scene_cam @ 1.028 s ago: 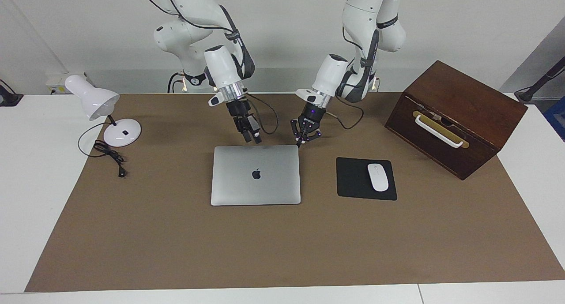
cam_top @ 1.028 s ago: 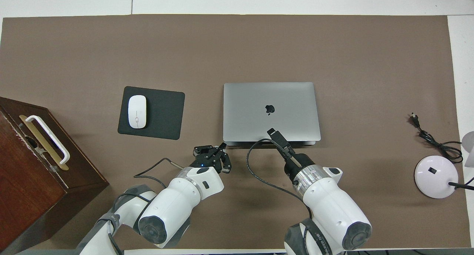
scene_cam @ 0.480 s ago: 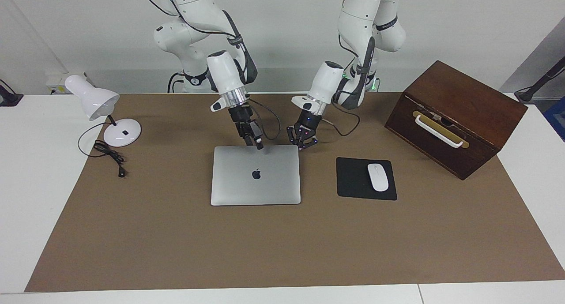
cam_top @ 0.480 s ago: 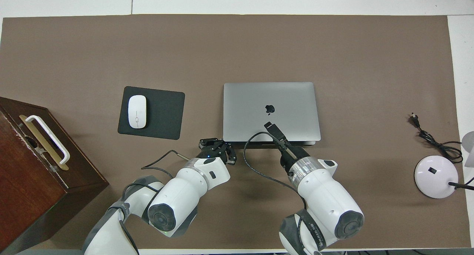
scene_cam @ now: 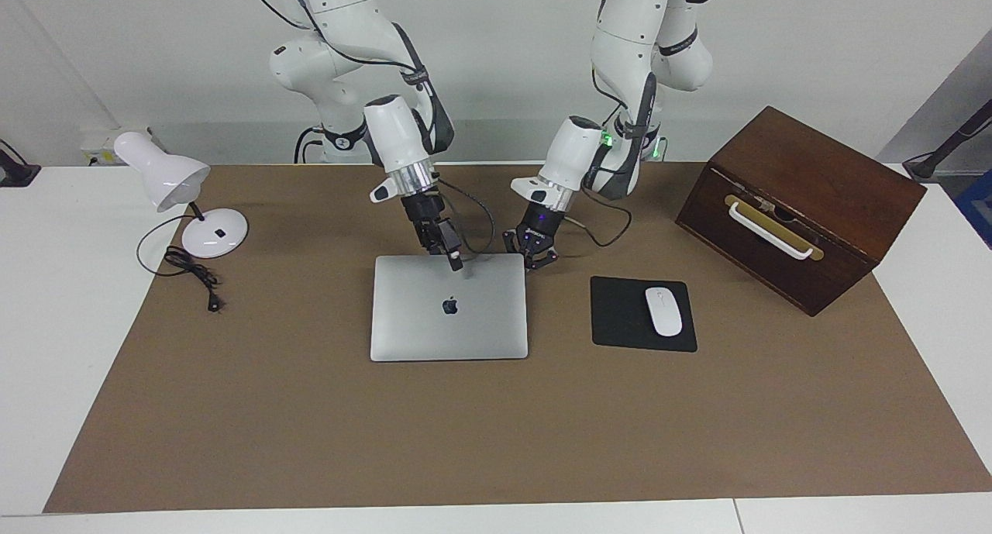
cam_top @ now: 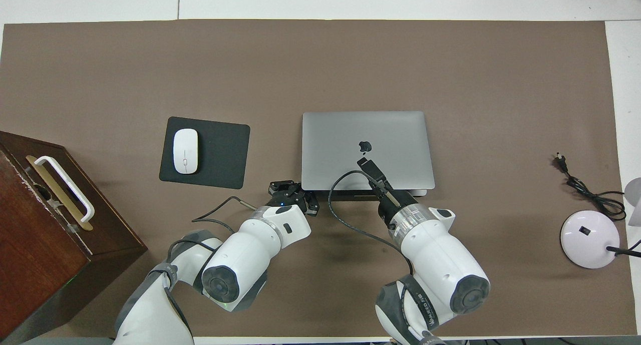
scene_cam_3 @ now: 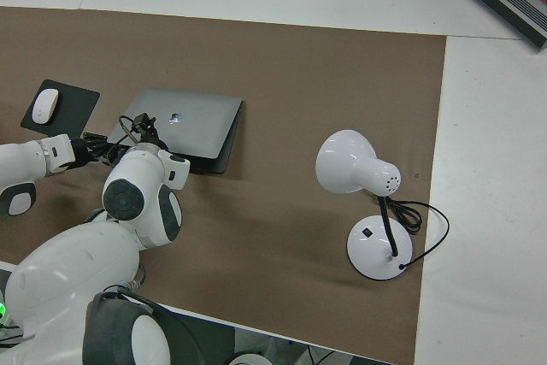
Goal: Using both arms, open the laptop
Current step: 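Press the laptop base with the left gripper while the right gripper reaches the lid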
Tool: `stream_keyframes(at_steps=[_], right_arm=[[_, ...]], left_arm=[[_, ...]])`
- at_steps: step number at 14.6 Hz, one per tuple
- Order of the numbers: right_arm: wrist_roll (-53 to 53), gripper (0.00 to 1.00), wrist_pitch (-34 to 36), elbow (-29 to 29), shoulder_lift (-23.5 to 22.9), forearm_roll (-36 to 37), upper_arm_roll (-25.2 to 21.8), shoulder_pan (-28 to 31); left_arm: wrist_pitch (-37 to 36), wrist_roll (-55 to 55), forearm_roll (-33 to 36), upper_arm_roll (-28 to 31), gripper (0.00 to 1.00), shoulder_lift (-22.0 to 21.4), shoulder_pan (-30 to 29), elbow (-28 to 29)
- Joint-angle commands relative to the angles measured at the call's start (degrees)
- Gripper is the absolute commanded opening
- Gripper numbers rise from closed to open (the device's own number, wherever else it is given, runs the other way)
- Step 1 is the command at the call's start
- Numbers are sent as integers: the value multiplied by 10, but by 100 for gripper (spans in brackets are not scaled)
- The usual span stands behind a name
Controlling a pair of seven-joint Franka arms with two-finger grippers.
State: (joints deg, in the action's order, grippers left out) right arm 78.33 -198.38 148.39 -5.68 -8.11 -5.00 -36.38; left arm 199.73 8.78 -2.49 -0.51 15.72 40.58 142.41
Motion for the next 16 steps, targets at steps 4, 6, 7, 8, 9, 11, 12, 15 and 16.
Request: stream_keyframes(at_steps=[4,6,7,8,9,11,12,15,16], right_arm=[[-12,99,23,-22,-4,-10,4,0],[-12,99,42,-36,-5,-10,4,0],[-12,99,59,-48,-6,-10,4,0],[-12,99,69,-58,-8,-11,4,0],[-12,99,76,-66,-10,-11,4,0],[-12,99,96,-83,-13,-11,4,0],[-12,99,107,-89,-14,-11,4,-1],[-12,99,133,-107,-14,-11,4,-1],[-12,99,146,-117,-14,-11,4,0]], left_arm=[[10,-8,16,-1,0,14,-13,-8],[10,-9,16,-1,0,15,-13,-8],[10,-9,16,-1,0,15,-13,-8],[10,-9,16,-1,0,15,-12,-8],[10,-9,16,-1,0,15,-12,-8],[10,-9,16,-1,0,16,-10,-8],[10,-9,16,-1,0,19,-9,-8],[10,-9,16,-1,0,20,-8,-8],[10,-9,16,-1,0,21,-8,-8]])
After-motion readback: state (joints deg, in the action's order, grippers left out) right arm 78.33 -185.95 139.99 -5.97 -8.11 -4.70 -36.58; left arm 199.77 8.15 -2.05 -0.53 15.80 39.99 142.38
